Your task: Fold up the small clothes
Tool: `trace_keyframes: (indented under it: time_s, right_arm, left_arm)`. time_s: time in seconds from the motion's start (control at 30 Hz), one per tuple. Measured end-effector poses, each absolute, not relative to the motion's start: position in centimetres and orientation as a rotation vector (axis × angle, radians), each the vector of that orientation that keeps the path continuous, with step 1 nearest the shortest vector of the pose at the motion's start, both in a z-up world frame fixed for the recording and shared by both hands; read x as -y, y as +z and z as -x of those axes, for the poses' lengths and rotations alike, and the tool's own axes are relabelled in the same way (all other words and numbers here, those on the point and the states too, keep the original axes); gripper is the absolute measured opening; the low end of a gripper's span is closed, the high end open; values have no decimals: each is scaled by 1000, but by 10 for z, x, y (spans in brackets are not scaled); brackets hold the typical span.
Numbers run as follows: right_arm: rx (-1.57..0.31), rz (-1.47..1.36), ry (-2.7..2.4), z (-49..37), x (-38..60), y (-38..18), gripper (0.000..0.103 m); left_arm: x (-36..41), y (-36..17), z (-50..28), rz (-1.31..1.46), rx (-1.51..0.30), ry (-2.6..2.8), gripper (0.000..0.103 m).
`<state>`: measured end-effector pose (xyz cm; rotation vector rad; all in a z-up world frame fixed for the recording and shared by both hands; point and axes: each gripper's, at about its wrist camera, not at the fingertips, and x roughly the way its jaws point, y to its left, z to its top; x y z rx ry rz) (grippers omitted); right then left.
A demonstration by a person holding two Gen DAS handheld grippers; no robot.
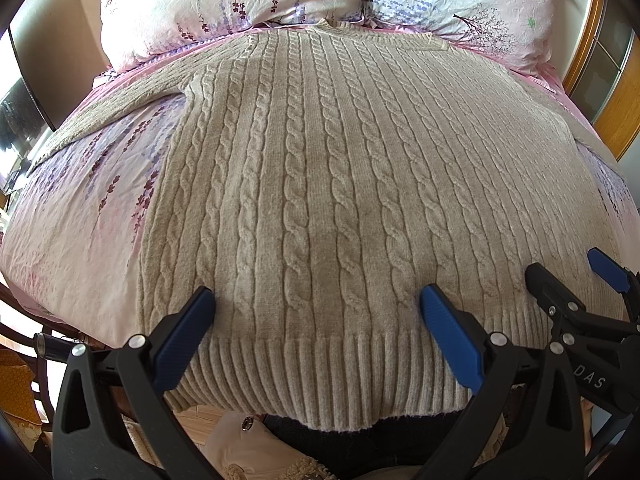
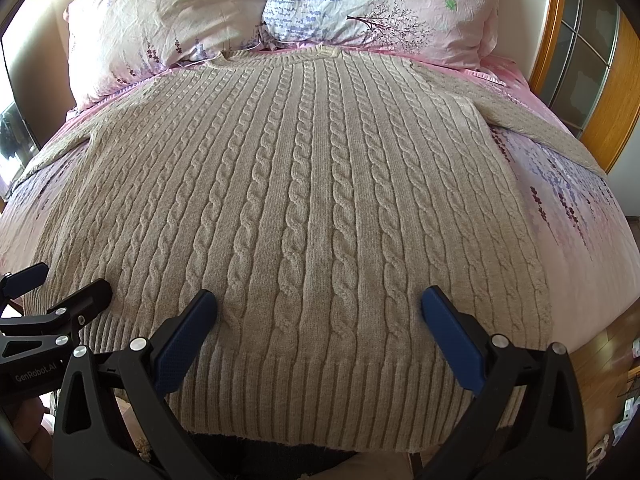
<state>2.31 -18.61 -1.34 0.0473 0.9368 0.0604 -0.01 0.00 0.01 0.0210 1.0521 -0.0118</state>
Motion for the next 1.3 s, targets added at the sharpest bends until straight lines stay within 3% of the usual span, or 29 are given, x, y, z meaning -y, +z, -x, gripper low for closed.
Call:
trace_keyframes:
  time_s: [1.3]
  right_arm:
    - [-926,-10,124,-27,188,-14,102]
  left_arm:
    - [2,0,-7,-40,-1056,-37,101]
